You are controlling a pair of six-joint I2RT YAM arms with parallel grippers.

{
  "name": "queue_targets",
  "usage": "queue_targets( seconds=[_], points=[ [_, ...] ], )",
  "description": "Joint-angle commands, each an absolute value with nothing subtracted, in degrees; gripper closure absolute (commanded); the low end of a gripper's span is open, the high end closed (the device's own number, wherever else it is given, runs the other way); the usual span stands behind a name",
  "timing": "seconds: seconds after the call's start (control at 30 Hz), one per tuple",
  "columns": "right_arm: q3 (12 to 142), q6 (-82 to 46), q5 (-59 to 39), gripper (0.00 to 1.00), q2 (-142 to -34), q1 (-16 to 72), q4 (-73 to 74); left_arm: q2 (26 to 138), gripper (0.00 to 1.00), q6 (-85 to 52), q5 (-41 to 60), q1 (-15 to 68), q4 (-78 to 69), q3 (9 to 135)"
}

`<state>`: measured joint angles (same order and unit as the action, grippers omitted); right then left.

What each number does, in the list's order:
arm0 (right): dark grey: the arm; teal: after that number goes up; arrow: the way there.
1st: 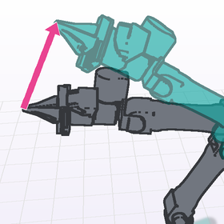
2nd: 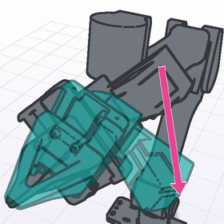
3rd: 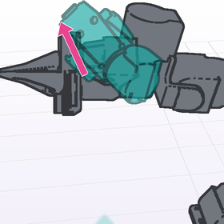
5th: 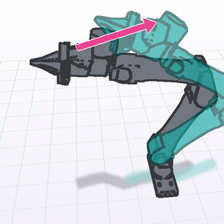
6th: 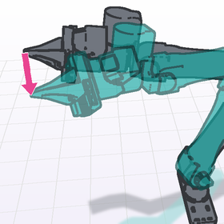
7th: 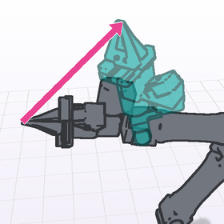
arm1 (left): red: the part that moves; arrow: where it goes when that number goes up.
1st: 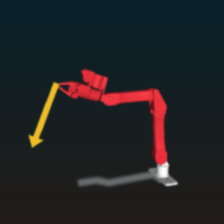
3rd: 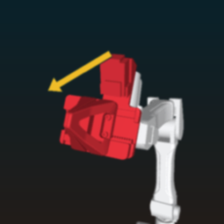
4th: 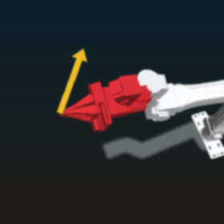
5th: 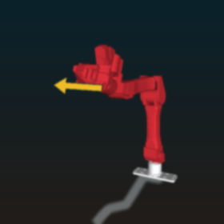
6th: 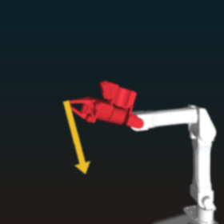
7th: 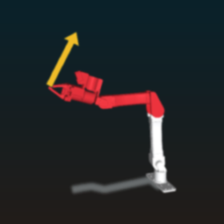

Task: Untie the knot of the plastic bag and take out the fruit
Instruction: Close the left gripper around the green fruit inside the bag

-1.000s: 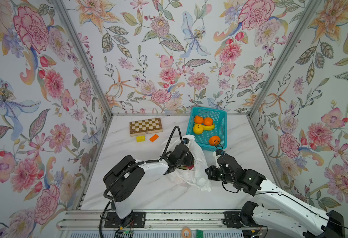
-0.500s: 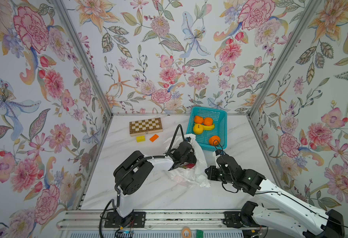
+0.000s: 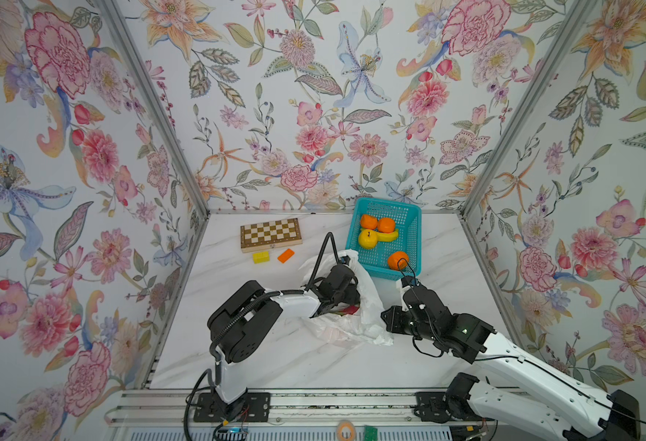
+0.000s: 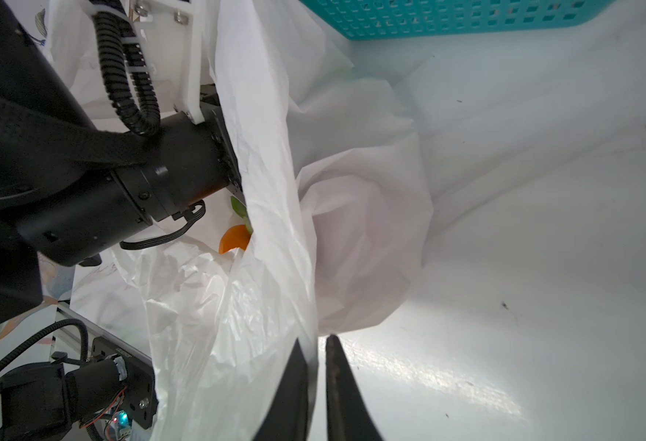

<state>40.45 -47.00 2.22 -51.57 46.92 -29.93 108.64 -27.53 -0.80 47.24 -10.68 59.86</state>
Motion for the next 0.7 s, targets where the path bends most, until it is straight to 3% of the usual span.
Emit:
queue_targets(
  seconds=[0.0, 0.1, 0.3, 0.47, 0.67],
  points=[
    [42.3, -47.5, 3.5, 0.87, -51.3, 47.5, -31.3, 109.8, 0.16, -26.1, -2.3, 46.8, -5.7, 59.4],
    [42.7, -47.6, 3.4, 0.87, -51.7, 47.5, -31.2, 110.3, 0.22, -26.2, -1.6, 46.8, -5.7, 59.9],
    [43.9, -47.8, 4.2, 0.78, -52.1, 47.8, -31.2, 107.8, 0.49, -25.4, -0.6, 46.9, -5.3, 59.9],
    [45.0, -49.0, 5.6, 0.41, -52.2, 47.8, -30.5, 103.4, 0.54, -24.9, 1.1, 46.9, -5.0, 59.1],
    [46.3, -48.9, 6.1, 0.20, -52.8, 47.7, -27.9, 98.2, 0.55, -24.8, 2.9, 47.0, -5.8, 57.3]
  ],
)
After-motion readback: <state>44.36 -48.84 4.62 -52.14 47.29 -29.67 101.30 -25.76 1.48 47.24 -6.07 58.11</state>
